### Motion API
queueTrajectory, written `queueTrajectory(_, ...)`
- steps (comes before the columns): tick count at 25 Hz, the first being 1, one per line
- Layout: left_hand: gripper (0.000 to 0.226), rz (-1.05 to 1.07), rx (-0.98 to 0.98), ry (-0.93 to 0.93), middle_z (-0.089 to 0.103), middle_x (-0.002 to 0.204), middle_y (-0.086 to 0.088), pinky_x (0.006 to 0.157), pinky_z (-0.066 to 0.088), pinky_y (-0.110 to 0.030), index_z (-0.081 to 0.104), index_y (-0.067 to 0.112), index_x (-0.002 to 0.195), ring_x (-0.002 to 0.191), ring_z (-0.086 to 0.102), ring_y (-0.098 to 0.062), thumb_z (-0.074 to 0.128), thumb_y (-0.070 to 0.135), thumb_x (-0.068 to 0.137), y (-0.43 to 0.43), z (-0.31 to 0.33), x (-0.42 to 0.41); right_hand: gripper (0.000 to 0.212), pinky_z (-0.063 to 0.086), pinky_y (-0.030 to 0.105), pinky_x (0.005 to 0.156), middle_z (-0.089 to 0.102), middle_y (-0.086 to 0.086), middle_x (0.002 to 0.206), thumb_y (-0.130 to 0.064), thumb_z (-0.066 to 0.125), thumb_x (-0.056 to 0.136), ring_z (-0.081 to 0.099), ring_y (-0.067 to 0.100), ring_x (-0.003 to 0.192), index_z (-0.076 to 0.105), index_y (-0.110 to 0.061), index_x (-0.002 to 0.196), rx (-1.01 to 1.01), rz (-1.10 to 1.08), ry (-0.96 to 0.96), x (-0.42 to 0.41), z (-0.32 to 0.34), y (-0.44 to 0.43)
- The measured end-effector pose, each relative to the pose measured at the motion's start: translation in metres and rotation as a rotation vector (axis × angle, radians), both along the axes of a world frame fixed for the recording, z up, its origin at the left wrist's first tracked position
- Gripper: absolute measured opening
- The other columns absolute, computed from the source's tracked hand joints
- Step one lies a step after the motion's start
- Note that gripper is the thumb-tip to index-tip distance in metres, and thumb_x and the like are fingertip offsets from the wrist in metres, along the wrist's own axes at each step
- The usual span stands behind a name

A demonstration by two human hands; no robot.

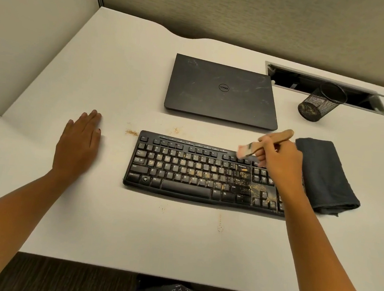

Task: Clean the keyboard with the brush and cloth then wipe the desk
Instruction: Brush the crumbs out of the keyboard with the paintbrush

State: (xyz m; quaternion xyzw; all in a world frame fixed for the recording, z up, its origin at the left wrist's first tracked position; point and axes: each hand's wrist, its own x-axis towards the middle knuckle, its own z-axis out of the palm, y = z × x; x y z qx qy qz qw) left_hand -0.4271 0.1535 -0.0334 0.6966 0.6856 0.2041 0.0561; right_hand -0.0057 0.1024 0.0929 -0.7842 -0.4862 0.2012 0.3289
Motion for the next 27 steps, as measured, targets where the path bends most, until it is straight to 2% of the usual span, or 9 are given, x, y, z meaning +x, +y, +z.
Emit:
queueTrajectory(2,0.044,0.007,-0.002,-0.007,0.035,0.156,-0.003,0.119,0.008,-0.033,0.039,0.013,0.148,0.146,0.027,-0.021,0.036,0.016,0.104,-0.001,0.001,0.001,0.027,0.048,0.018,0.052,0.064,0.005,0.072,-0.023,0.045,0.101,0.058,0.009,0.056,0.061,-0.003,0.090,-0.032,0.003,-0.018,0.002,-0.004,0.001)
queueTrajectory(4,0.044,0.005,-0.003,-0.007,0.035,0.156,-0.003,0.119,0.007,-0.033,0.039,0.013,0.148,0.146,0.026,-0.021,0.035,0.016,0.104,-0.002,0.002,0.001,0.028,0.036,0.017,0.049,0.053,0.000,0.063,-0.022,0.042,0.102,0.048,0.008,0.054,0.051,-0.005,0.083,0.014,-0.050,-0.203,0.004,-0.001,0.000)
queueTrajectory(6,0.044,0.005,-0.005,-0.008,0.034,0.156,-0.002,0.119,0.007,-0.032,0.039,0.013,0.149,0.146,0.026,-0.019,0.035,0.017,0.105,-0.001,0.000,0.000,0.024,0.031,0.014,0.048,0.047,-0.006,0.063,-0.023,0.041,0.103,0.045,0.005,0.055,0.050,-0.009,0.085,0.039,-0.010,-0.232,0.002,0.002,-0.002)
queueTrajectory(11,0.045,-0.006,-0.004,0.005,0.034,0.156,-0.003,0.119,0.007,-0.033,0.038,0.013,0.149,0.146,0.026,-0.021,0.032,0.020,0.104,0.000,-0.002,-0.002,0.027,0.037,0.024,0.048,0.056,0.001,0.061,-0.019,0.046,0.100,0.049,0.010,0.051,0.059,-0.006,0.080,0.125,0.113,-0.201,-0.008,-0.008,-0.015)
queueTrajectory(16,0.044,0.001,-0.001,0.005,0.035,0.156,-0.003,0.119,0.007,-0.033,0.039,0.012,0.148,0.146,0.027,-0.021,0.035,0.016,0.105,0.000,-0.002,-0.001,0.016,0.053,0.039,0.052,0.063,-0.001,0.069,-0.012,0.054,0.097,0.063,0.022,0.060,0.069,-0.008,0.093,0.325,0.156,-0.169,-0.009,-0.024,-0.025)
queueTrajectory(18,0.044,0.000,-0.003,0.002,0.035,0.156,-0.003,0.119,0.007,-0.033,0.039,0.012,0.148,0.146,0.027,-0.022,0.035,0.016,0.105,0.000,-0.001,-0.001,0.014,0.051,0.034,0.050,0.063,-0.004,0.069,-0.011,0.057,0.095,0.064,0.022,0.058,0.070,-0.010,0.099,0.348,0.151,-0.169,-0.007,-0.030,-0.029)
queueTrajectory(21,0.044,0.006,0.001,-0.004,0.036,0.156,-0.003,0.119,0.008,-0.033,0.040,0.013,0.148,0.146,0.027,-0.021,0.036,0.016,0.105,0.000,-0.002,-0.001,0.014,0.046,0.032,0.045,0.064,0.002,0.062,-0.007,0.057,0.094,0.059,0.020,0.050,0.071,-0.010,0.092,0.404,0.150,-0.176,-0.005,-0.037,-0.041)
queueTrajectory(25,0.044,0.000,0.000,0.005,0.035,0.156,-0.003,0.119,0.007,-0.032,0.039,0.013,0.148,0.146,0.027,-0.021,0.034,0.018,0.105,0.000,-0.003,-0.002,0.016,0.047,0.012,0.048,0.066,-0.002,0.072,-0.004,0.060,0.092,0.057,0.005,0.052,0.072,-0.004,0.103,0.420,0.119,-0.174,-0.009,-0.045,-0.042)
queueTrajectory(27,0.044,-0.005,-0.003,0.004,0.035,0.156,-0.003,0.119,0.007,-0.032,0.039,0.014,0.148,0.146,0.027,-0.022,0.034,0.018,0.105,0.000,-0.002,-0.003,0.018,0.046,0.011,0.047,0.066,0.000,0.071,-0.004,0.060,0.091,0.055,0.008,0.049,0.072,-0.004,0.106,0.402,0.113,-0.159,-0.008,-0.045,-0.043)
